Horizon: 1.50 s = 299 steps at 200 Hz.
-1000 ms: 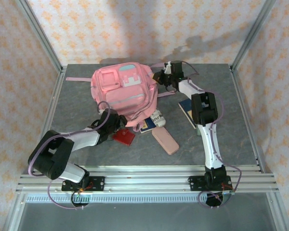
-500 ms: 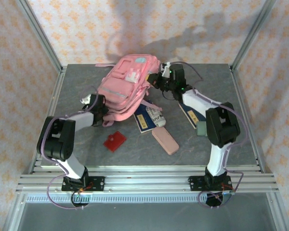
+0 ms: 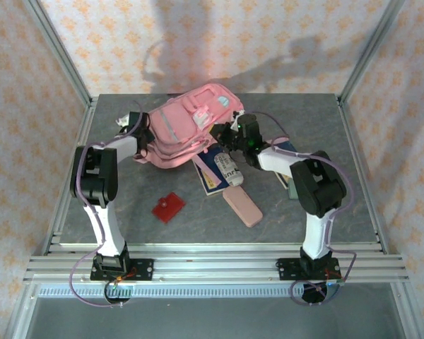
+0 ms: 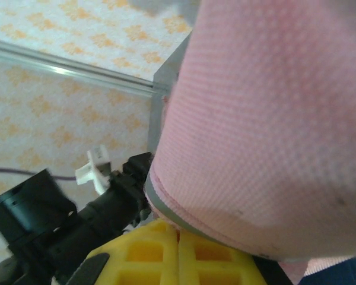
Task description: Pack the student bag
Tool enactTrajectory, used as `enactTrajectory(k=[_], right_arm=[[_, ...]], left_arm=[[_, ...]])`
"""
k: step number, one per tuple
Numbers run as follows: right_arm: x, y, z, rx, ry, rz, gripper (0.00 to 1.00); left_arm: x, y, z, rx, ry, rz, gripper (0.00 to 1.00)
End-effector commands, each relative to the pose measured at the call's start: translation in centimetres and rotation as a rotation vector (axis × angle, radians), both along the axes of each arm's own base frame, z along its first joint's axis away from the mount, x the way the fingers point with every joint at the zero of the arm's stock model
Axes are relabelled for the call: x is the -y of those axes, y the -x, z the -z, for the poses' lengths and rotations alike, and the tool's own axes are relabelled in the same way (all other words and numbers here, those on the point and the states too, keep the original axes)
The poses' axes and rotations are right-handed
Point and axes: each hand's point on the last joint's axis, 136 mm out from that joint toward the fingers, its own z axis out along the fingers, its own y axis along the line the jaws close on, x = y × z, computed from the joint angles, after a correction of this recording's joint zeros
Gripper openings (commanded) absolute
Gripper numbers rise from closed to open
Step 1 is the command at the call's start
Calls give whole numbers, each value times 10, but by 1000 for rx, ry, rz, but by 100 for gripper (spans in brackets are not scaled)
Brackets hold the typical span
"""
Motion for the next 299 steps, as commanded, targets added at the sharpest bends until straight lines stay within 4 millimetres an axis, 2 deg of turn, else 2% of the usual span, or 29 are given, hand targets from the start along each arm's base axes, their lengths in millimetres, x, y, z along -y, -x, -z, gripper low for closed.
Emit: enactTrajectory(k=[1,9,21,34,47,68,85,105,122,141,168,204,218,225,235,248,257,270,299], right_arm=[[-48,16,-21,25,-98,-117,21],[-54,20,-15,11,-69,-146,33],[-58,28,-5,-9,21,-182,44],[-51,36,5,-32,120,-193,51],[-32,42,11,-55,208,-180,53],[13,45,9,-54,287,-98,58],[50,40,1,-49,299,-28,61],[83,26,0,-47,347,46,64],[103,8,11,-65,376,85,65],[107,-10,30,-96,346,72,65],[85,-22,56,-128,297,-22,66],[57,-26,73,-141,231,-101,66],[49,-28,79,-149,201,-118,63],[47,-30,83,-158,193,-123,59],[44,-33,86,-162,182,-137,47],[40,-36,80,-148,155,-146,20],[37,-36,69,-128,135,-150,10],[38,-39,46,-97,111,-137,2],[41,-40,-26,-18,20,-78,0]], left_arm=[[42,-10,-62,146,79,169,50],[44,-5,-76,169,86,181,53],[47,7,-92,187,102,196,56],[55,23,-101,203,127,215,58],[64,42,-105,218,150,234,59],[87,73,-93,201,160,294,59],[103,97,-74,156,145,325,59],[117,118,-52,134,191,314,59],[126,127,-39,145,239,316,58],[132,130,-32,148,257,328,57],[137,125,-30,168,254,350,58],[146,119,-26,188,266,388,59],[149,118,-24,196,271,399,59],[151,117,-23,199,276,407,59],[153,117,-24,205,280,417,59],[156,117,-26,216,285,433,59],[158,117,-28,227,289,443,59],[160,119,-32,247,296,457,58],[161,126,-43,297,304,478,55]])
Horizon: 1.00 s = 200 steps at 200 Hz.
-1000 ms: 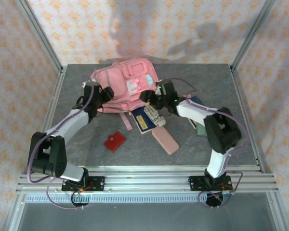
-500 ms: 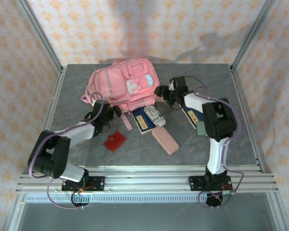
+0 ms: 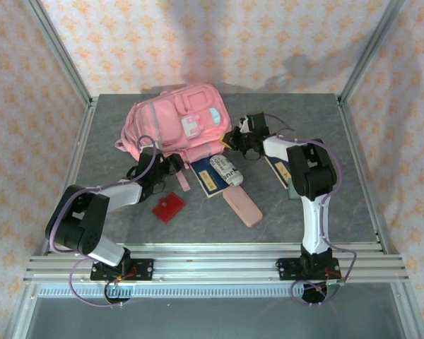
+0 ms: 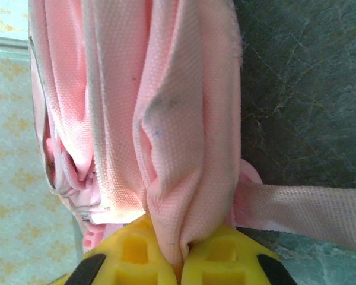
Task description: Pack the student bag
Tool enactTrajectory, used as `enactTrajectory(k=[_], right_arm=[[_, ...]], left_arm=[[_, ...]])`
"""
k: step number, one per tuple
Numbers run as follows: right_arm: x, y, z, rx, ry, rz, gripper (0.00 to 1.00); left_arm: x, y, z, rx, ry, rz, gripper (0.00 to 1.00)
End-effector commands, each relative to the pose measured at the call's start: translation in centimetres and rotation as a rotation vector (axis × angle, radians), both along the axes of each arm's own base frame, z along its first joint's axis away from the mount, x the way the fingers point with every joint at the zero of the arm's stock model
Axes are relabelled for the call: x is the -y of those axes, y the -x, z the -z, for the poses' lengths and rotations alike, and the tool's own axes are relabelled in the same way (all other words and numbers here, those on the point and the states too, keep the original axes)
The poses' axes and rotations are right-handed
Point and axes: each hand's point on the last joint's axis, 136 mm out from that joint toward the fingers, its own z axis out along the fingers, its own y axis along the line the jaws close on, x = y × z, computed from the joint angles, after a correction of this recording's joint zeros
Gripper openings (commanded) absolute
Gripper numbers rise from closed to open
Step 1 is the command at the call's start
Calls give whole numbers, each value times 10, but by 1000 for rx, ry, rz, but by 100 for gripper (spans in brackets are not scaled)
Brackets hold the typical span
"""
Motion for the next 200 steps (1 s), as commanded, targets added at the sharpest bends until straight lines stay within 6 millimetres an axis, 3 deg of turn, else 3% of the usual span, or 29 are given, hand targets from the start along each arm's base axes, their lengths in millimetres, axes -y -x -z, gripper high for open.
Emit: enactTrajectory(k=[1,31,58,125,200], right_arm=[[-9,-13,-115,217,-144,25,0],[-1,-9,-175,271,-231,109,0],[3,-3,-198,288,-274,153,0],[-6,7,-209,295,-295,155,0],[-19,15,-215,303,-312,118,0]], left_arm=[[8,3,-22,95,26,42,55],[8,12,-36,173,51,54,52],[11,18,-49,265,67,77,53],[34,10,-94,452,126,199,60],[50,-24,-99,451,125,240,66]])
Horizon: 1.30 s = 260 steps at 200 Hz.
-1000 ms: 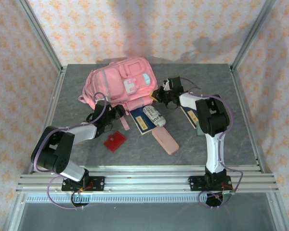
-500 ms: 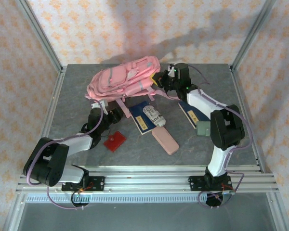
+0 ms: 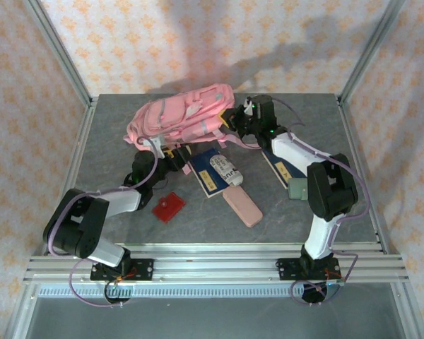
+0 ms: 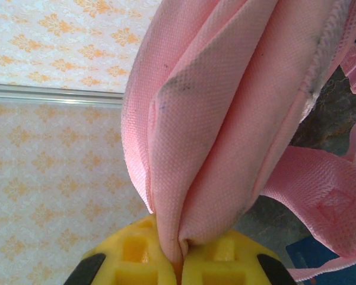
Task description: Pack the student bag
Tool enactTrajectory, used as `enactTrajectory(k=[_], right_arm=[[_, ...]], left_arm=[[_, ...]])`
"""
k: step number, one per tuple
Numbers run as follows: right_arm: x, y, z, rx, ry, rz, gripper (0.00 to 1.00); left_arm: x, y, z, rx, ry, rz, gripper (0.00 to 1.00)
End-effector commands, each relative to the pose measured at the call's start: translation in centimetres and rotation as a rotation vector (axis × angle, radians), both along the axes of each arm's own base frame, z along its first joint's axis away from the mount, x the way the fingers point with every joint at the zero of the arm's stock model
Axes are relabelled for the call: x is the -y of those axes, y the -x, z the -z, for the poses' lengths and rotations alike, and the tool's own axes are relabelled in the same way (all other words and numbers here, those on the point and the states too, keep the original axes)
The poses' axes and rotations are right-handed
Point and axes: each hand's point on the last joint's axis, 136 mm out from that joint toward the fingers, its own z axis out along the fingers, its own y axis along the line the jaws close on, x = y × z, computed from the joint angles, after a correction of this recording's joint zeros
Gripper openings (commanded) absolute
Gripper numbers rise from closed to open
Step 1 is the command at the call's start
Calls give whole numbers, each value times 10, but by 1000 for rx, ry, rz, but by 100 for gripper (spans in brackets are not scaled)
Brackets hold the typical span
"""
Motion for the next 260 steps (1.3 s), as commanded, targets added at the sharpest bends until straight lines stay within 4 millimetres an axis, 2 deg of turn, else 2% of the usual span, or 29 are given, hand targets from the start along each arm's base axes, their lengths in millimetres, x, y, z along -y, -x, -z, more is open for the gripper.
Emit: enactTrajectory(k=[1,26,43,70,122,149,177,199,223,260], right_arm=[[-10,5,-68,192,-91,-30,0],[-10,8,-67,193,-92,-37,0],[-10,9,-68,198,-91,-38,0],[-9,9,-69,204,-89,-40,0],[-6,8,-68,203,-94,-36,0],[-5,9,-68,205,-91,-36,0],[3,9,-67,207,-84,-15,0],[19,4,-60,199,-69,25,0],[40,-8,-42,172,-45,69,0],[76,-36,-8,115,11,146,0]], left_arm=[[11,-13,-24,82,0,40,65],[6,-20,-29,81,-2,23,57],[-1,-23,-31,85,3,20,29],[-14,-21,-29,75,-22,11,0],[-37,-1,-22,50,-43,-30,0],[-45,-2,-16,10,-82,-61,0],[-72,-5,-2,-60,-166,-200,0],[-101,-1,10,-115,-194,-317,0],[-125,5,21,-162,-218,-413,0],[-136,10,26,-203,-267,-457,0]])
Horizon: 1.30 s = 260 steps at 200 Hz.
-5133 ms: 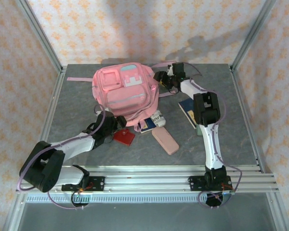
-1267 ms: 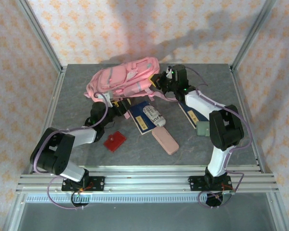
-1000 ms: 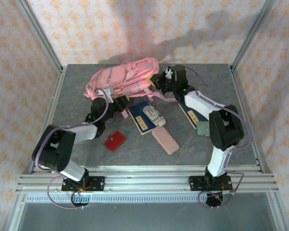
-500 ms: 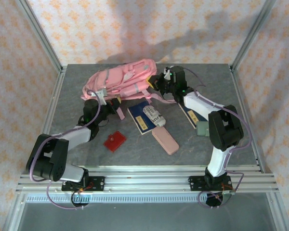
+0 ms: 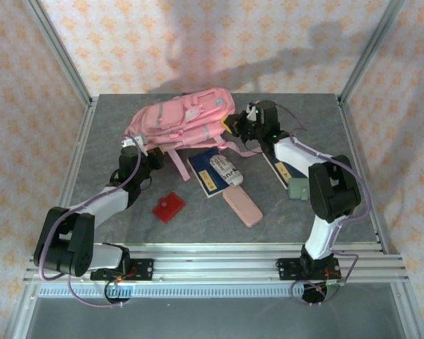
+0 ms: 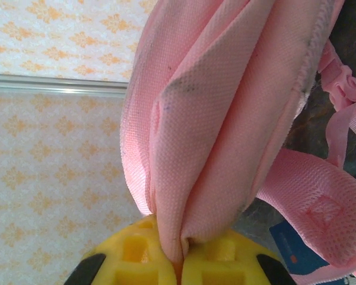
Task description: Pack the student bag
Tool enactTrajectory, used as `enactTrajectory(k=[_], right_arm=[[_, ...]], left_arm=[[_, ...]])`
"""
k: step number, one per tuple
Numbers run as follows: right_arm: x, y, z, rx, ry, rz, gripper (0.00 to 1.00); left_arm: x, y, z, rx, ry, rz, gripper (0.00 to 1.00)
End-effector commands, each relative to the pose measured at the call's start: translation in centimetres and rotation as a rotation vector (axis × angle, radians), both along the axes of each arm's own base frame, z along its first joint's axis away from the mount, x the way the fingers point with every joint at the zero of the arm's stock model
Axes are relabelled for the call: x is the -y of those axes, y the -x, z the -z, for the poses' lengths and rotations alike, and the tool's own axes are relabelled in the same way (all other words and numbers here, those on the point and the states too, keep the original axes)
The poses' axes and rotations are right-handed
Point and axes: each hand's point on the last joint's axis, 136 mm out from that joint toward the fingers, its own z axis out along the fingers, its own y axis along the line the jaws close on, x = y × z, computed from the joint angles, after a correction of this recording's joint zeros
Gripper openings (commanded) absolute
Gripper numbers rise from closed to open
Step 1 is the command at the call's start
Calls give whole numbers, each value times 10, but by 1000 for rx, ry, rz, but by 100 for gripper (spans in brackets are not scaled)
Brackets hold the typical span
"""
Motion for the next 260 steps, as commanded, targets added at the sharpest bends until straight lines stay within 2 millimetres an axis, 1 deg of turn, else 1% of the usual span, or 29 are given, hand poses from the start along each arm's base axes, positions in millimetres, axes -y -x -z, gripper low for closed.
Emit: enactTrajectory(k=[1,10,23,29,44,53,70,82,90,101,112,127,141,151,161,174,187,197,210,219,228,244,260], right_arm=[[57,-44,-24,131,20,159,0],[63,-51,-16,118,24,170,0],[68,-61,-2,89,35,173,0],[69,-65,3,78,41,173,0],[78,-79,17,53,75,201,0],[82,-88,22,45,95,214,9],[81,-97,28,19,142,205,35],[84,-98,33,-14,203,212,48],[88,-94,37,-44,246,222,52],[94,-83,42,-83,298,241,55],[100,-68,43,-105,317,250,56],[104,-43,38,-109,313,257,58],[101,-22,34,-101,294,233,59],[98,-9,33,-103,284,219,62],[90,4,30,-96,261,199,64],[71,20,25,-85,206,144,64],[44,37,23,-86,140,70,64],[23,50,27,-107,103,18,65],[-4,66,33,-142,47,-40,68],[-22,75,35,-152,2,-77,69],[-36,81,38,-171,-27,-99,72],[-60,87,45,-204,-58,-136,73],[-76,85,49,-223,-75,-147,73]], left_arm=[[-46,5,11,-60,-94,-188,0],[-45,5,12,-70,-101,-178,0],[-38,5,14,-75,-93,-142,0],[-33,5,13,-74,-89,-118,0],[-15,5,10,-66,-92,-48,0],[-4,6,7,-60,-102,-11,0],[21,5,5,-59,-115,57,0],[37,3,3,-60,-118,89,0],[46,2,3,-59,-114,105,0],[57,-1,4,-58,-100,126,0],[67,-4,4,-57,-87,149,0],[80,-8,3,-58,-91,180,0],[90,-11,2,-58,-95,202,0],[95,-13,0,-53,-93,212,0],[99,-16,-3,-45,-90,219,0],[104,-19,-5,-43,-91,230,0],[108,-21,-9,-37,-85,237,0],[111,-20,-12,-27,-82,244,0],[114,-20,-16,-19,-81,251,0],[116,-19,-18,-14,-83,257,0],[119,-18,-19,-12,-85,265,0],[122,-16,-20,-7,-86,273,0],[125,-12,-21,-5,-89,284,0]])
